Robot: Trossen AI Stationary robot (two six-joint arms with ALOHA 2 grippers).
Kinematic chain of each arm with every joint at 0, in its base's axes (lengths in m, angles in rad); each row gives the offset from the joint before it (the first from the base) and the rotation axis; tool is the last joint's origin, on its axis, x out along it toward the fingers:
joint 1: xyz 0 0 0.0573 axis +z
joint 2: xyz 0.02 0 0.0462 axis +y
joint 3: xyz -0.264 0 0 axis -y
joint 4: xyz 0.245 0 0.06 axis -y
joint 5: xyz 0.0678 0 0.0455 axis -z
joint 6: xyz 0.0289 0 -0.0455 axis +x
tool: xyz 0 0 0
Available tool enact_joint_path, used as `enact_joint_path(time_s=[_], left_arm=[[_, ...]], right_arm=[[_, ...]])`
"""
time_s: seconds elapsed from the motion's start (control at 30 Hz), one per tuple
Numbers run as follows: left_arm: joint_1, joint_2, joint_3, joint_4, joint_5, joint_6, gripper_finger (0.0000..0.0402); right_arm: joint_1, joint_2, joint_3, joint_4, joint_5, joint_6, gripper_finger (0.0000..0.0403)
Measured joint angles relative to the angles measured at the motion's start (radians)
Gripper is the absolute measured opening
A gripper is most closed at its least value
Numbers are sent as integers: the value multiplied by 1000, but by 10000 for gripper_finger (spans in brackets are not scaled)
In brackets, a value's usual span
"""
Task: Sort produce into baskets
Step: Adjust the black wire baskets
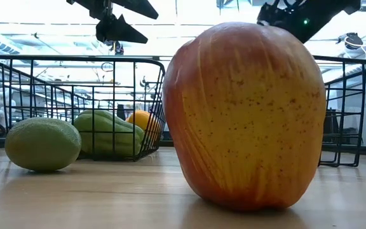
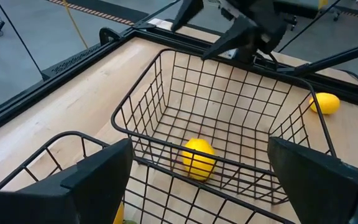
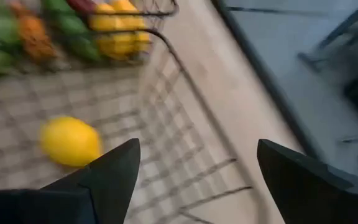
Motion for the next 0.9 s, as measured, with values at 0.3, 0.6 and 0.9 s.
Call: enact_joint_path(time_s=[0.3,0.6,0.9], left_arm=[[0,0,0,1,-4,1,377],[3,0,0,-7,-30,36,377],[47,-27,0,-13,-41,79,377]], right_arm=[[-174,26,1,-68,-87,-226,313],[-303,79,1,-68,-204,-244,309],[-372,103,1,-76,-229,-237,197]])
